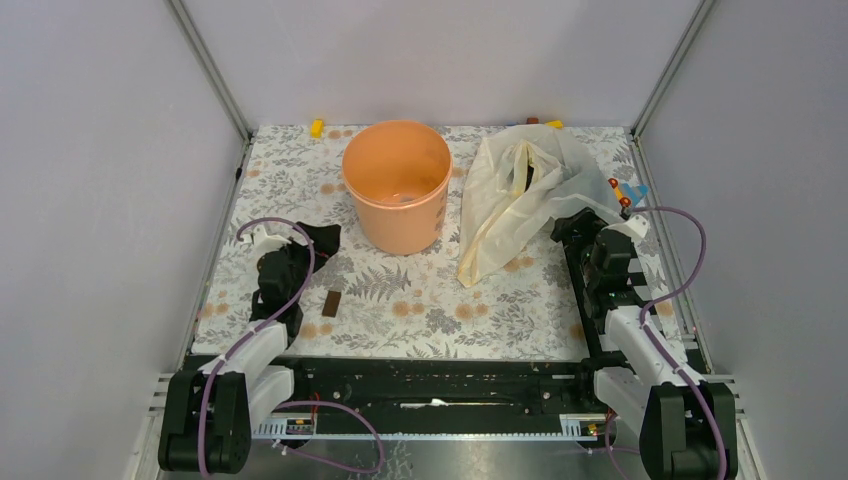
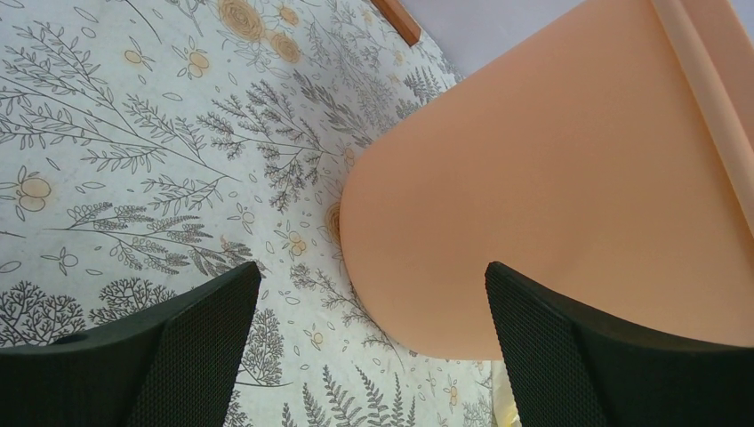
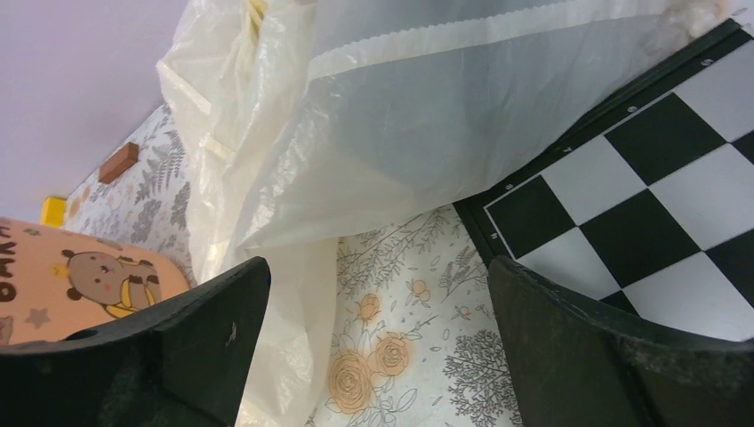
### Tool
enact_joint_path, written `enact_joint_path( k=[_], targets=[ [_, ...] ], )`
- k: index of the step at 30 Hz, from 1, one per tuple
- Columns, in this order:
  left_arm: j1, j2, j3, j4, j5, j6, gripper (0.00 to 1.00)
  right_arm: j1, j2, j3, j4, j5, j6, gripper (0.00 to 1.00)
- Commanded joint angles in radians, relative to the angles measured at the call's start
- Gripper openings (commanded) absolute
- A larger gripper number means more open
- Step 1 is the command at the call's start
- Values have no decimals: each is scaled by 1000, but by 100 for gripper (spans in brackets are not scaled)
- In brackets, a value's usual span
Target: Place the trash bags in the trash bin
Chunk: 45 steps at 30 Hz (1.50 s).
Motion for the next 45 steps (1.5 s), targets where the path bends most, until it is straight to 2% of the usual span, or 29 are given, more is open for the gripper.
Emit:
enact_joint_path(
  k=[1,7,9,12,15,19,24,29,34,37,41,45],
  targets=[
    [-5,-24,-13,49,21,-14,99,2,7,20,105,-93,-18,100],
    [-23,-97,-19,-89,39,-89,99,4,48,5,231,-276,-41,100],
    [-72,-107,-32,-95,47,-125,99,6,74,18,230,-294,-40,100],
    [-213,-100,-45,-91,-25,-169,99,10,112,40,208,-291,-36,100],
    [-350,-55,-58,-26,-135,-214,99,11,133,57,164,-247,-27,100],
    [-475,49,-70,124,-245,-250,99,11,142,73,99,-176,-9,100],
    [-556,272,30,256,-284,-243,99,11,149,71,98,-150,5,100],
    [-561,447,125,357,-305,-254,99,11,166,79,95,-157,13,100],
    [-538,533,243,283,-383,-228,99,10,207,149,11,-152,53,100],
    [-462,595,329,222,-317,-235,99,11,211,157,-12,-100,90,100],
    [-367,636,341,265,-288,-254,99,10,193,136,2,-28,132,100],
    [-292,657,377,232,-176,-236,99,11,189,181,-111,82,194,100]
  ],
)
